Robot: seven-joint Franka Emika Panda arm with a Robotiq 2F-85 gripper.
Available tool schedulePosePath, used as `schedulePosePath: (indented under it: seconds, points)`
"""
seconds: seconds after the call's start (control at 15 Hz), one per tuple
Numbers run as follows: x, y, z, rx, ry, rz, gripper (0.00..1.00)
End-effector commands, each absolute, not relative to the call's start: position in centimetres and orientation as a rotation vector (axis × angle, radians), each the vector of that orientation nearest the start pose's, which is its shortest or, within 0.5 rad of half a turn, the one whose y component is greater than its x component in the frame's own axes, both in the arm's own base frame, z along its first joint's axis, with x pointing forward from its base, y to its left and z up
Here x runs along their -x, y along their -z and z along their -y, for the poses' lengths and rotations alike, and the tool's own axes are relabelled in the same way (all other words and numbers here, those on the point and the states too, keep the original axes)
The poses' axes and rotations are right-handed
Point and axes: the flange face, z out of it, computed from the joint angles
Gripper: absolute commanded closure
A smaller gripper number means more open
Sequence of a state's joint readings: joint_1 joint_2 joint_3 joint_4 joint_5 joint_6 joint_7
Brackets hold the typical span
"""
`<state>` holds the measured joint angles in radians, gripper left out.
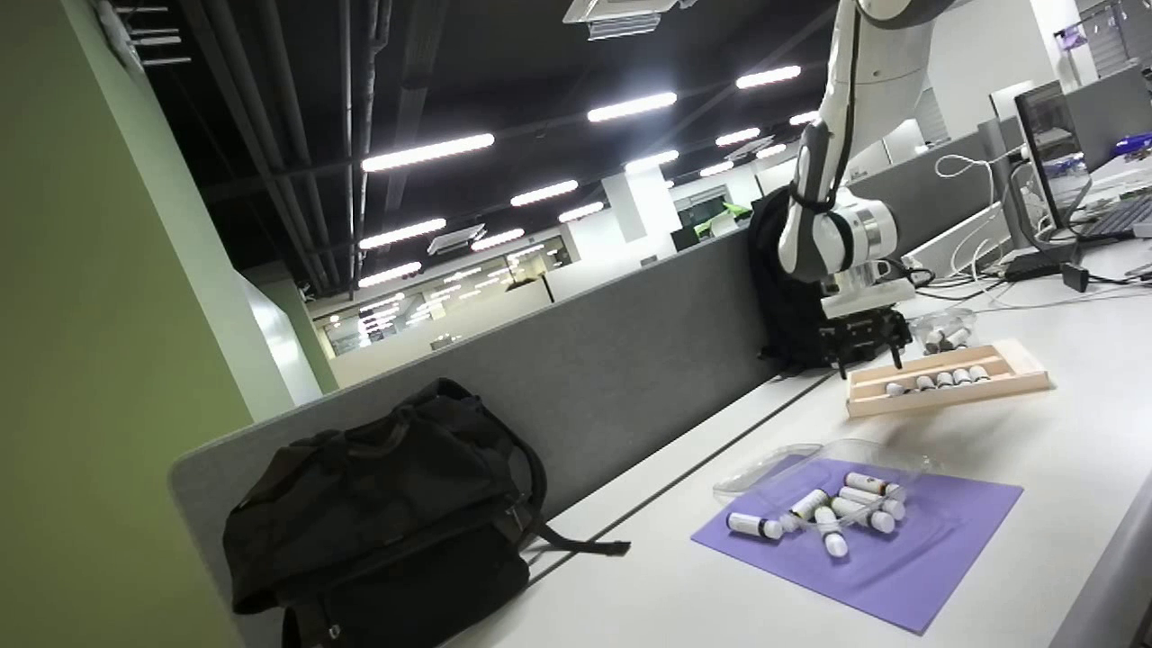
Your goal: Remove one bottle from the tray and place it the container
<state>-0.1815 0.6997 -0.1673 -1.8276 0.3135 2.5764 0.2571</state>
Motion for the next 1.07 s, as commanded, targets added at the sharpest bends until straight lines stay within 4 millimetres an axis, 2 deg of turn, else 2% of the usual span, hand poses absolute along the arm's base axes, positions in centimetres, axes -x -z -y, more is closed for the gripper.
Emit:
schedulePosePath:
  seconds: [0.0,0.2,0.67,0.8,1.0]
  points:
    - [-62.5,-13.0,21.3,2.864,0.040,-1.241,0.00]
    - [-63.0,-12.3,21.5,2.883,0.018,-1.236,0.00]
    - [-63.1,-14.5,22.7,2.880,-0.022,-1.218,0.00]
    - [-62.8,-15.1,23.6,2.896,-0.027,-1.233,0.00]
    - [-62.3,-15.0,25.1,2.922,-0.052,-1.263,0.00]
